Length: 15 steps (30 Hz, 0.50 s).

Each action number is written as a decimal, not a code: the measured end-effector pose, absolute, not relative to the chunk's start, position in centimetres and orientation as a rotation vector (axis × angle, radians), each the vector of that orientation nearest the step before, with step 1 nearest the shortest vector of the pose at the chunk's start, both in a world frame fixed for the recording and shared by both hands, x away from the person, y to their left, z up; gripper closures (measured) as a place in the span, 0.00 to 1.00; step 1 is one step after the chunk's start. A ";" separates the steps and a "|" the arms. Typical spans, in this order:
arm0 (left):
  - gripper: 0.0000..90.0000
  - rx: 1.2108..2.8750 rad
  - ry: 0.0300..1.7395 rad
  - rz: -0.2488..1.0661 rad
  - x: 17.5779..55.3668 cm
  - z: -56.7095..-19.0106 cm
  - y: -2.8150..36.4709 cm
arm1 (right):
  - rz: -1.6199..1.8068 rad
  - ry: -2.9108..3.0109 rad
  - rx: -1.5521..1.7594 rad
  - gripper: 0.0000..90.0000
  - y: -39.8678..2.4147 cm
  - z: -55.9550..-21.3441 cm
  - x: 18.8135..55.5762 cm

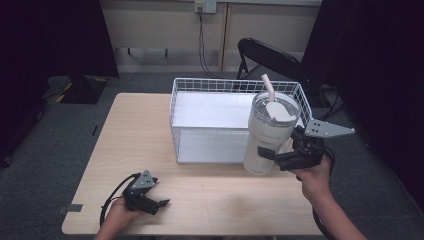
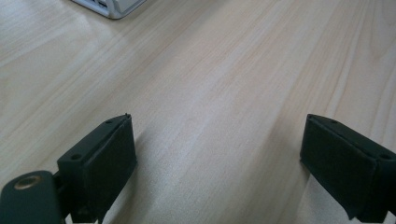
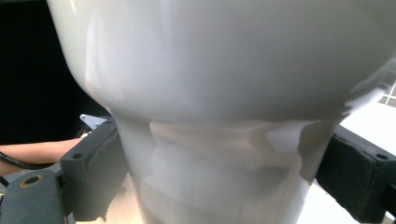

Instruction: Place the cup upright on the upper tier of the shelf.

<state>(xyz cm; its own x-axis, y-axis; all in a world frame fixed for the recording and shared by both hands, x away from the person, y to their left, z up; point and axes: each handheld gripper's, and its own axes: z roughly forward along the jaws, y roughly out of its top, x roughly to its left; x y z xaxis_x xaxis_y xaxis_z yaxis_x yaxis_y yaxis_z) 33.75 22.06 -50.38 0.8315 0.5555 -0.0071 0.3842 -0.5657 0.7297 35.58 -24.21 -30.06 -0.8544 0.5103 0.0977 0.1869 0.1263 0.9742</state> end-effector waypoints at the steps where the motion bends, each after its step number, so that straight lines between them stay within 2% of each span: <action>1: 0.11 2.239 0.683 0.287 33.8 -50.4 22.1 | 1.793 2.146 0.685 0.11 -24.2 -30.1 35.6; 15: 0.11 2.240 0.682 0.286 33.8 -50.4 22.1 | 1.816 2.123 0.703 0.11 -24.3 -28.2 36.4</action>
<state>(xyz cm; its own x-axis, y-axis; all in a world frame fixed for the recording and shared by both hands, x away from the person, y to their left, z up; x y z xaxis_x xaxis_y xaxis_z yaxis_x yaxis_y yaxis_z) 33.75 22.06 -50.38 0.8319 0.5549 -0.0069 0.3836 -0.5659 0.7298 36.38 -24.26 -28.23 -0.8492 0.5160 0.1122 0.1908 0.1017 0.9763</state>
